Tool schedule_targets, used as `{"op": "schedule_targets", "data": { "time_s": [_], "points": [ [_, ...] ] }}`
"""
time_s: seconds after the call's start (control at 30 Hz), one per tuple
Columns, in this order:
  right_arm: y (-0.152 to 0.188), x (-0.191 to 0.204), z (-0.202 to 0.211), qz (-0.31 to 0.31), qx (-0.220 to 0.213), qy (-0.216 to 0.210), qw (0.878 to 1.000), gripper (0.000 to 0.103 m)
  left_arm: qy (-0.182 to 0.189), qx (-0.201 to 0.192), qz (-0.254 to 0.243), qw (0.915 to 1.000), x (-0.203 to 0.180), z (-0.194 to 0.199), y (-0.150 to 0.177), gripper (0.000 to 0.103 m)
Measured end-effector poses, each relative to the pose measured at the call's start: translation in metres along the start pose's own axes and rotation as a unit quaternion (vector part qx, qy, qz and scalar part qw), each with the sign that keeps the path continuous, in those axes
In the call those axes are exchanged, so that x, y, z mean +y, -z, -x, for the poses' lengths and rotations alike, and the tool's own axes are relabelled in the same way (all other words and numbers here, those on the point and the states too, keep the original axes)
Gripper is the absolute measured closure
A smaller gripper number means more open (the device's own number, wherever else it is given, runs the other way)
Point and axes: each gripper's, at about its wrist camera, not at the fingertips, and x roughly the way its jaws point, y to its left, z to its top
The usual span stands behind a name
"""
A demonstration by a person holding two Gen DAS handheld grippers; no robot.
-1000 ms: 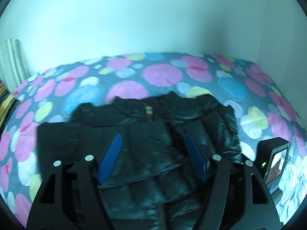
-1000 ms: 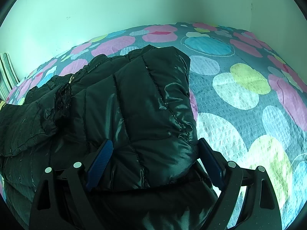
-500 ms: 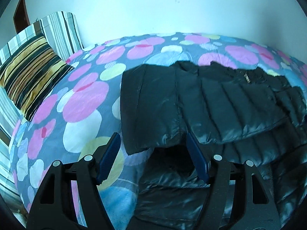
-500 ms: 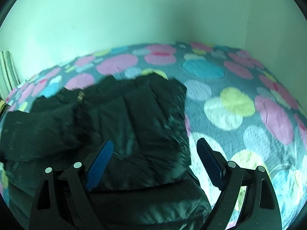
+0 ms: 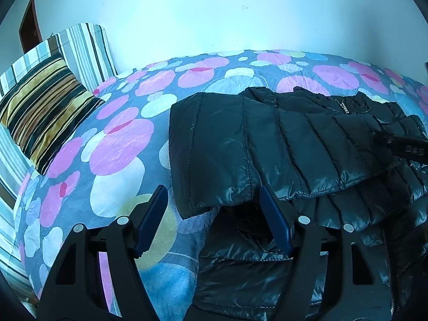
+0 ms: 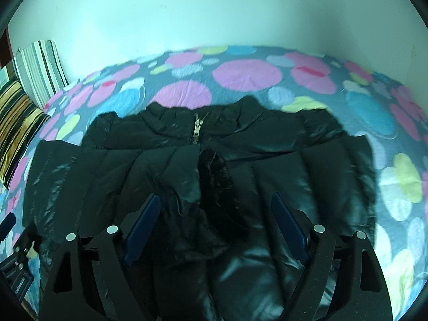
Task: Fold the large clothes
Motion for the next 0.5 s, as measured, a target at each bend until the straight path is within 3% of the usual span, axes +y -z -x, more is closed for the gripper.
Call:
{"op": "schedule_targets", "data": {
  "time_s": [0.1,0.13,0.17,0.2,0.33,0.5],
  "points": [
    [0.003,0.002,-0.013,-0.007,0.028,-0.011,1.000,0.058,0.004,0.005,0.001,1.0000,-0.002,-0.006,0.002,0.032],
    [0.004,0.003,-0.012,-0.004,0.027,-0.006,1.000,0.066,0.001,0.005,-0.001,1.0000,-0.003,-0.006,0.002,0.032],
    [0.004,0.005,-0.010,0.000,0.026,-0.010,1.000,0.083,0.000,0.005,-0.002,1.0000,-0.004,-0.007,0.003,0.032],
    [0.002,0.005,-0.006,-0.003,0.024,-0.020,1.000,0.089,-0.001,0.004,-0.004,1.0000,-0.005,-0.006,0.003,0.032],
    [-0.005,-0.006,0.019,-0.021,-0.011,-0.018,1.000,0.091,0.005,0.004,-0.006,1.0000,-0.006,-0.003,0.005,0.032],
    [-0.002,-0.034,0.047,-0.025,-0.052,0.054,0.997,0.091,-0.001,0.015,0.003,0.9999,-0.003,-0.009,0.011,0.032]
  ]
}}
